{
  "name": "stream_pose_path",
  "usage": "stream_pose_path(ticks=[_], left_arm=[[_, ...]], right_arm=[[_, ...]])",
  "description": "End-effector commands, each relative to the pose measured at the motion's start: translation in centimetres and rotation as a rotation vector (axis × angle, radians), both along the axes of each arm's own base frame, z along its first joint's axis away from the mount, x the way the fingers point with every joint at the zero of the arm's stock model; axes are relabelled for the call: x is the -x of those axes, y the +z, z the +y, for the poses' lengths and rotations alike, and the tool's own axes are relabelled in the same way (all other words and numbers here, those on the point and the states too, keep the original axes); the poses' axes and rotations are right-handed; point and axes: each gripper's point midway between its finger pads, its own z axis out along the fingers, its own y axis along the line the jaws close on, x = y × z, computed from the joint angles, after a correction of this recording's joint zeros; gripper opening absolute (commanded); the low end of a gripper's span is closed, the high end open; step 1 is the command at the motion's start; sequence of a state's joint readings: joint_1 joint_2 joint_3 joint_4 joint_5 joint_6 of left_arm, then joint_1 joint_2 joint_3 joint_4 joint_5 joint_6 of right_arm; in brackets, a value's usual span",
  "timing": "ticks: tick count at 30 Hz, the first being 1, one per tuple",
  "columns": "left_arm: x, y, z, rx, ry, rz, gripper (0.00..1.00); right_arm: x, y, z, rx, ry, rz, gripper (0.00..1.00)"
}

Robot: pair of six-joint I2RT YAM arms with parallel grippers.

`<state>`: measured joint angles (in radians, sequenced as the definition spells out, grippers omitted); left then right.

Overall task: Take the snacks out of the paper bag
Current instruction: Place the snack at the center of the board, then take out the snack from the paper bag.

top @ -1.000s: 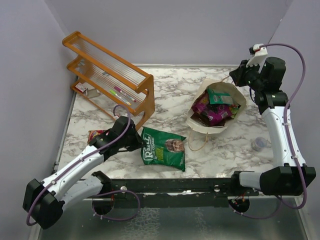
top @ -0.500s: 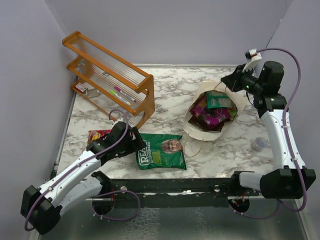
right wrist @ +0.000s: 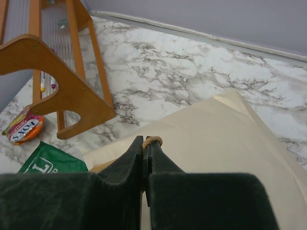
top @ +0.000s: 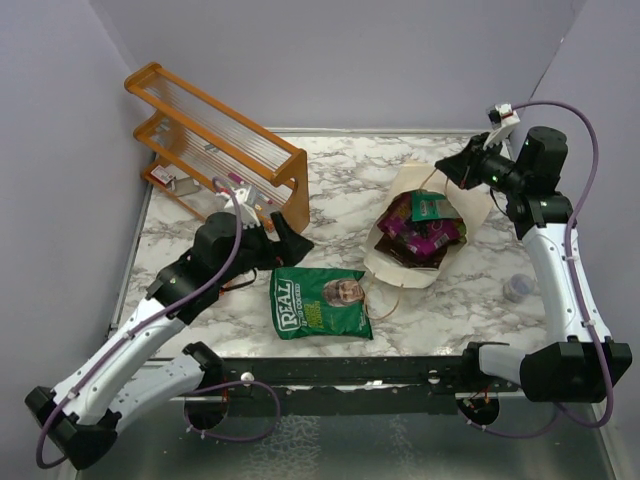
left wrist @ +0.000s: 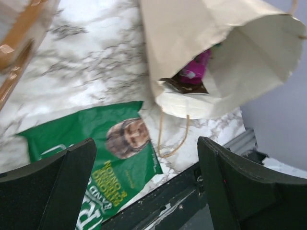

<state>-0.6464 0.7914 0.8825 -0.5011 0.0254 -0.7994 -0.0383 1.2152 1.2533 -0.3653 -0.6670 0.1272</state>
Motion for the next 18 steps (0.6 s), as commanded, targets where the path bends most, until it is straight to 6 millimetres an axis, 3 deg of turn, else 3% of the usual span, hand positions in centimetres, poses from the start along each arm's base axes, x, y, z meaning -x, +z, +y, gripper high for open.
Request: stream_pose_path(ticks=[1, 5, 8, 12, 18], left_arm=[[0.7, 4.0, -6.1, 0.051, -0.251, -0.189, 0.89], [3.6, 4.6, -12.6, -0.110, -0.451, -0.384, 0.88], [4.6, 4.1, -16.9, -0.269, -0.566, -0.538, 0.88], [4.1, 2.2, -21.3, -0.454, -0.683, -0.758, 0.89], [2.1, 0.7, -25.1, -0.681, -0.778, -1.163, 0.88]], right_arm=[[0.8, 1.7, 0.6, -0.015, 0.037, -0.057, 0.02], [1.1, 1.7, 0.6, -0.016, 0.040, -0.058, 0.02], [1.2, 1.8, 0.8, -0.020, 0.050, -0.062, 0.02], [1.3, 1.8, 0.9, -0.022, 0.057, -0.066, 0.02], [1.6, 2.2, 0.9, -0.016, 0.057, -0.080, 0.02]])
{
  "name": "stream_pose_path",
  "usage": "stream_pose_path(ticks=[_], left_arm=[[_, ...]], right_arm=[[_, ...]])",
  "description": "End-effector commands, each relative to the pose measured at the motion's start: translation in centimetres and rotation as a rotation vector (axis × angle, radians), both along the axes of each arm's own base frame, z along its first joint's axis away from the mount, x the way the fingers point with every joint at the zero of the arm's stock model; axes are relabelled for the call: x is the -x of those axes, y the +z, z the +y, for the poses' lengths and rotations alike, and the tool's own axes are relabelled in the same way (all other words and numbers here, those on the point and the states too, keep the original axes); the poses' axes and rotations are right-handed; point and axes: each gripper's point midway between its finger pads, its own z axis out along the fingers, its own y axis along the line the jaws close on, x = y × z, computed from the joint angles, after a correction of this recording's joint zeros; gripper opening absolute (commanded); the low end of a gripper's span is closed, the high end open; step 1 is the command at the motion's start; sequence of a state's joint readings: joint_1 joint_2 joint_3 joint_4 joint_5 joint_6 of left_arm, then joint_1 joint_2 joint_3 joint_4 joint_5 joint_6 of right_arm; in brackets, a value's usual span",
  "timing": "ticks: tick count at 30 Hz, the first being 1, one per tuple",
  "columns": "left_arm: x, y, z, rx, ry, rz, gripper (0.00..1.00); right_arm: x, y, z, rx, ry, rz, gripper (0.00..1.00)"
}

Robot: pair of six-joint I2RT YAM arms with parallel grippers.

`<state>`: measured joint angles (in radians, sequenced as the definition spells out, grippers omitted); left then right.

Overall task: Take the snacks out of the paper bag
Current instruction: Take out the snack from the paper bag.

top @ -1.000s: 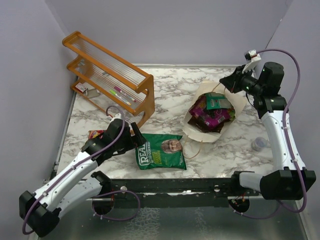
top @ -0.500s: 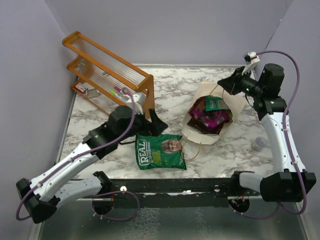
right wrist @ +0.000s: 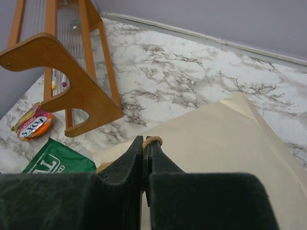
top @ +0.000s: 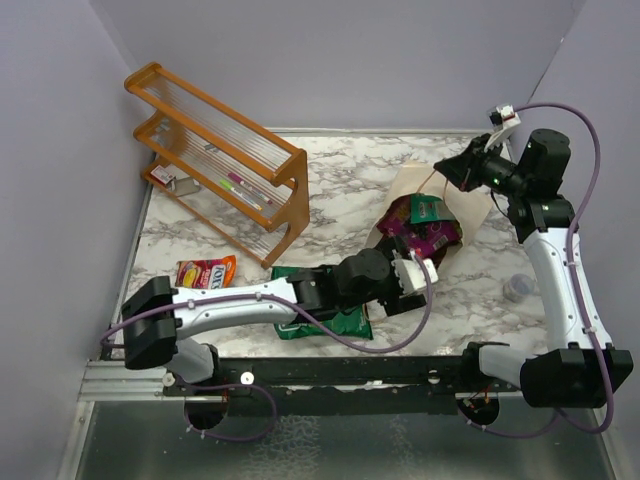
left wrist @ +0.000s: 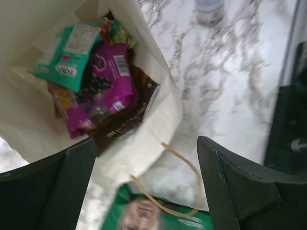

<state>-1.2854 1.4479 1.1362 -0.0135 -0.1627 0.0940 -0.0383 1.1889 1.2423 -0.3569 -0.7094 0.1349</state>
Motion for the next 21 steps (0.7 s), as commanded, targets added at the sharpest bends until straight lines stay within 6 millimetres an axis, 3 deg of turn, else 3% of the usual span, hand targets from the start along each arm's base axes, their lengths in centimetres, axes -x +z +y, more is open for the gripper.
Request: stream_pose_path(ticks=[1, 3, 6, 7, 13, 21], left_arm=[[-3.2, 2.2, -2.6, -0.044, -0.096, -0.467, 0.88], [-4.4, 1.6, -3.8, -0.068, -0.119, -0.544, 0.83], [-6.2, 0.6, -5.5, -0.120, -0.151, -0.606, 0.67], [-6.8, -1.2, -6.2, -0.162, -0.163, -0.616, 0.65], [-11.1, -3.6, -7.6, -0.225, -0.134, -0.691, 0.63], [-16.5, -4.1, -8.5, -0.244, -0.068, -0.774, 0.59]], right_arm=[[0.7, 1.6, 0.3, -0.001, 0.017, -0.063, 0.02], [0.8, 1.7, 0.4, -0.002, 0.023, -0.067, 0.02], [0.8, 1.8, 0.4, 0.001, 0.020, -0.069, 0.02], [0.9, 1.8, 0.4, 0.002, 0.021, -0.069, 0.01], [0.9, 1.8, 0.5, 0.003, 0.024, -0.073, 0.02], [0.9, 1.9, 0.5, 0.006, 0.026, -0.075, 0.02]])
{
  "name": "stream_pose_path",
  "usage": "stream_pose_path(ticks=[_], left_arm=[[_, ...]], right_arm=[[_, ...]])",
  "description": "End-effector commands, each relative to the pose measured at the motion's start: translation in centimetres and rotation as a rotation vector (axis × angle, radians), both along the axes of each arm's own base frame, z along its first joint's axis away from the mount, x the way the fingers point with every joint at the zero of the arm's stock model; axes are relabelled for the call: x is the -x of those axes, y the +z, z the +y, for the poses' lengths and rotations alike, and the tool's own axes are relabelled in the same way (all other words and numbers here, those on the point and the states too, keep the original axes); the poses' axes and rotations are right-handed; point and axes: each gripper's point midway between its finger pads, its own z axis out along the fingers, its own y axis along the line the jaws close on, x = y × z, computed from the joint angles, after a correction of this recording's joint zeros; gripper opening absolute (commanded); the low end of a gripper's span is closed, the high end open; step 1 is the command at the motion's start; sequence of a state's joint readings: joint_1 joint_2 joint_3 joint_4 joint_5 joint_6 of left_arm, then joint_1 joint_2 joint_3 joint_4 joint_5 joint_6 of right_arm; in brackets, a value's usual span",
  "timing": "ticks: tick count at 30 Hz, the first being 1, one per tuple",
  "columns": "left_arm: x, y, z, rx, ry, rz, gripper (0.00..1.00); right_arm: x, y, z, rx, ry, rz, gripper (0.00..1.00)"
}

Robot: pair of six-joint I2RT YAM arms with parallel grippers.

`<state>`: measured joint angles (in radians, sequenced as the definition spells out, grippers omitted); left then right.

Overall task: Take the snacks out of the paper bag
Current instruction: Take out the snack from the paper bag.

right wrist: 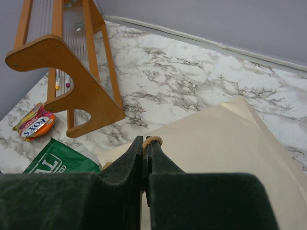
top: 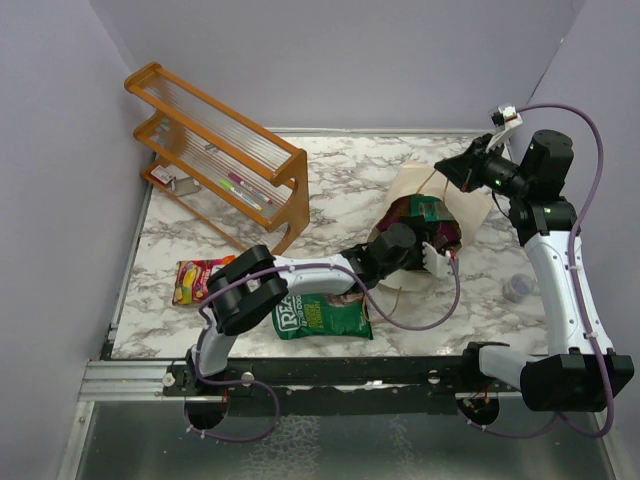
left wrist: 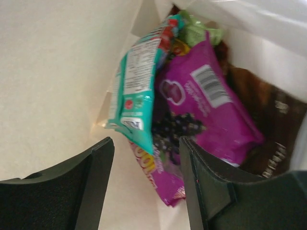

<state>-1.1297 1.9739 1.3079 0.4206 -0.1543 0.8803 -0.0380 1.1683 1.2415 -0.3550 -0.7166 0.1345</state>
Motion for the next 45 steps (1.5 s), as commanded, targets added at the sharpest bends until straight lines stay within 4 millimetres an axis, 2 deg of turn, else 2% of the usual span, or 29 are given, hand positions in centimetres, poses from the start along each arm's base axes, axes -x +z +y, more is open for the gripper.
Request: stream_pose_path(ticks=[1, 9, 13, 17, 21, 26, 31, 33, 36, 41, 45], left_arm=[[-2.8, 2.7, -1.6, 0.055, -0.010, -0.106, 0.59], [-5.4, 1.1, -2.6, 0.023, -0.015, -0.118, 0.60], [-5.6, 0.6, -2.8, 0.012, -0.039, -0.105, 0.69], [-7.3, -0.2, -2.4, -0.007, 0.023, -0.151, 0.68], [-8.8, 0.5, -2.2, 0.021, 0.057, -0.184, 0.60], [-9.6, 1.7, -2.2, 0.039, 0.075, -0.228, 0.40], [-8.5, 3.1, -1.5, 0.070, 0.066, -0.225, 0.20], [-7.4, 4.0, -1.3, 0.084, 0.056, -0.231, 0.08], [-6.2, 4.9, -0.8, 0.107, 0.048, -0.233, 0.00], [-4.5, 5.8, -0.1, 0.128, 0.030, -0.207, 0.00], [-3.3, 5.9, 1.0, 0.120, 0.026, -0.177, 0.00]], right_arm=[[0.4, 1.2, 0.4, 0.006, 0.020, -0.053, 0.02], [0.3, 1.2, 0.3, 0.010, 0.015, -0.054, 0.01], [0.3, 1.3, 0.3, 0.011, 0.014, -0.053, 0.01], [0.3, 1.4, 0.4, 0.008, 0.020, -0.053, 0.02], [0.4, 1.7, 0.4, 0.007, 0.020, -0.058, 0.02], [0.6, 2.4, 0.4, 0.007, 0.016, -0.074, 0.02], [0.5, 2.6, 0.3, 0.008, 0.014, -0.078, 0.01], [0.4, 2.5, 0.2, 0.013, 0.007, -0.078, 0.01], [0.1, 2.3, 0.0, 0.020, -0.008, -0.075, 0.02], [-0.1, 2.1, -0.1, 0.024, -0.015, -0.073, 0.02], [-0.3, 1.9, -0.4, 0.031, -0.035, -0.072, 0.02]])
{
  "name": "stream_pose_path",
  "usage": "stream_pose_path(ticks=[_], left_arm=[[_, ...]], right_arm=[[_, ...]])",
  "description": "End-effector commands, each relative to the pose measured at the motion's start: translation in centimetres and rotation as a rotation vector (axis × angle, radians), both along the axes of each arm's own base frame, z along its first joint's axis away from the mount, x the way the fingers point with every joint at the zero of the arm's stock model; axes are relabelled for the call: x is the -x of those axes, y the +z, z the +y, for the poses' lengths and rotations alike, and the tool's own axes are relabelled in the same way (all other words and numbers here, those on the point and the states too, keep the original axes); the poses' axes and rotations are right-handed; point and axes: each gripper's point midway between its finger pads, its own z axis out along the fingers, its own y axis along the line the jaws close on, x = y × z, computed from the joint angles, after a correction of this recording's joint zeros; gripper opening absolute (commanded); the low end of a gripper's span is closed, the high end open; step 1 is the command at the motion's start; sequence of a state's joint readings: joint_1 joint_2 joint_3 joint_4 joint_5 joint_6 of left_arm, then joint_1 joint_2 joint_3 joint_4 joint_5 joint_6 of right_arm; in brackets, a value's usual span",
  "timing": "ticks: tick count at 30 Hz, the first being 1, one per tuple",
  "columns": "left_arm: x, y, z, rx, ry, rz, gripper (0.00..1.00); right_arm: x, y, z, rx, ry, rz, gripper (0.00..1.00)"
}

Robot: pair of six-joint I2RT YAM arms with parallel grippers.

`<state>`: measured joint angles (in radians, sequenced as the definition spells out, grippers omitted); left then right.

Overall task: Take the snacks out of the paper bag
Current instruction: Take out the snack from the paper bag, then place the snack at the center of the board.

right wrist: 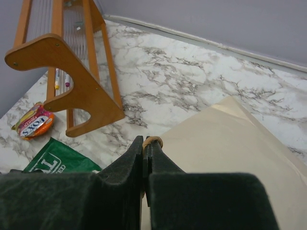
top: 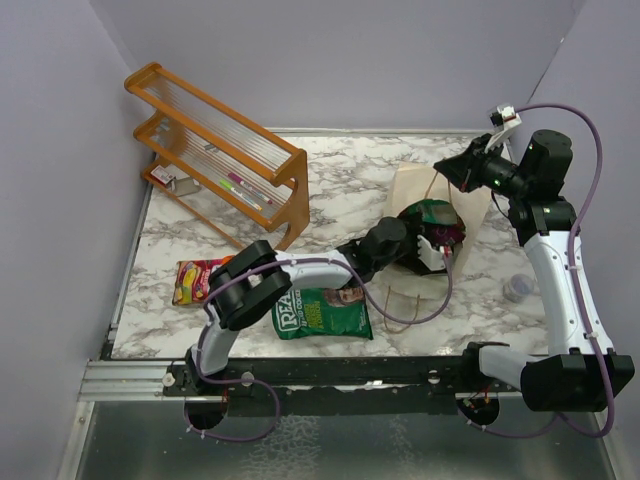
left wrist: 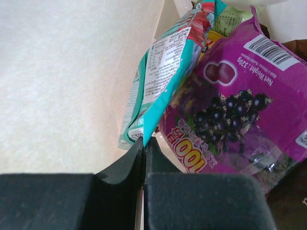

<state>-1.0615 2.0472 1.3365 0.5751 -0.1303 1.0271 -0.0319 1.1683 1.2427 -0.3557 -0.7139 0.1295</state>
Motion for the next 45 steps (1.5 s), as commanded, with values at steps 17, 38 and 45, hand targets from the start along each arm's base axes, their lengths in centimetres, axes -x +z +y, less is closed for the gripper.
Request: stream_pose_path(ticks=[17, 38, 45], left_arm=[[8.7, 12.5, 7.7, 0.358, 0.165, 0.460, 0.00], [19.5, 12.6, 16.8, 0.372, 0.524, 1.299, 0.00], [21.3, 6.6, 17.7, 0.273, 0.709, 1.579, 0.00]], right_arm=[[-0.6, 1.0, -1.0, 0.038, -0.064, -0.050, 0.02], [-1.0, 0.0, -1.3, 0.047, -0.080, -0.027, 0.02], [-0.8, -0.1, -1.3, 0.048, -0.084, -0.026, 0.02]])
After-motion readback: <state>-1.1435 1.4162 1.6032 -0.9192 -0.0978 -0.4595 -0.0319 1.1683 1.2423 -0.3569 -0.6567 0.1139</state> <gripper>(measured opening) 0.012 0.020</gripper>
